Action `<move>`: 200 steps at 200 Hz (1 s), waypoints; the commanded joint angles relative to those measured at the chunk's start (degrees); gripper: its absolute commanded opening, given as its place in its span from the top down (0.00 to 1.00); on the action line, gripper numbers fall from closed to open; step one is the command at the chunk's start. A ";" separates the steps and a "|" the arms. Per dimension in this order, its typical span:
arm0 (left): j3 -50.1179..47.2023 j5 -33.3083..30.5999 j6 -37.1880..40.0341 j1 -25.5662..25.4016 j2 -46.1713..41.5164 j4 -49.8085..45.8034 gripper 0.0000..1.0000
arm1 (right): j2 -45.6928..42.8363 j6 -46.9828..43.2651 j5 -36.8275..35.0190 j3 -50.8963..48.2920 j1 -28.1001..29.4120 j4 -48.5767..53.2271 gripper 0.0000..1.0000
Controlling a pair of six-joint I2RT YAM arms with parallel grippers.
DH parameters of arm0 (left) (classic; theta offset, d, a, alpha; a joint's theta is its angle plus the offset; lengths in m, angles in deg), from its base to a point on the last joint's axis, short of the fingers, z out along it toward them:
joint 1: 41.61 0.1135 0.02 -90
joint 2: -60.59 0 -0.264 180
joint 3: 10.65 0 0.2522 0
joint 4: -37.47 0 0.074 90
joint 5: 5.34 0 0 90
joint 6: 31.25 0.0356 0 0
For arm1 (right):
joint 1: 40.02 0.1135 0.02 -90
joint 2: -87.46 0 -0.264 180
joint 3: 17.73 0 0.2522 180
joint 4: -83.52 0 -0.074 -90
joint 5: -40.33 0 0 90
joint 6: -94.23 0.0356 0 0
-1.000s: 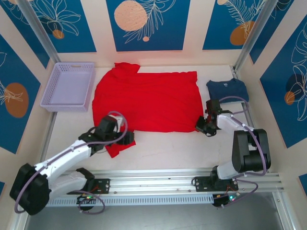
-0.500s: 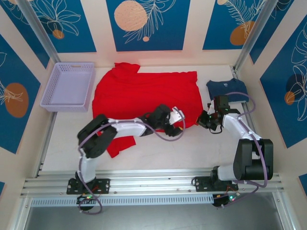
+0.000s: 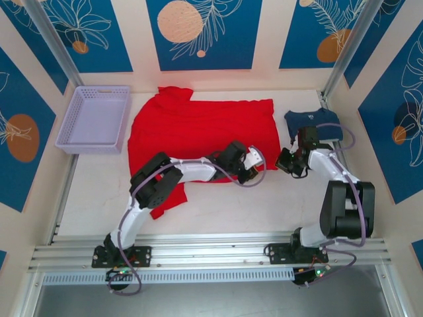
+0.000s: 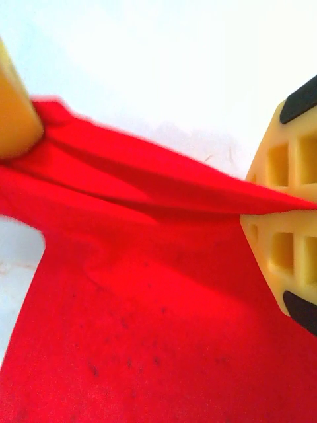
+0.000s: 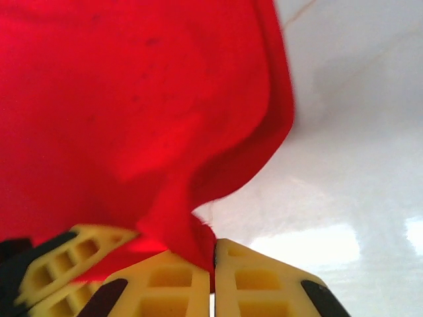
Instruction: Fold the inside-out t-shirt
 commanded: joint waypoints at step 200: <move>-1.67 11.78 -10.58 3.33 -0.50 -1.80 1.00 | 3.70 6.62 7.48 -6.31 4.32 -13.06 0.72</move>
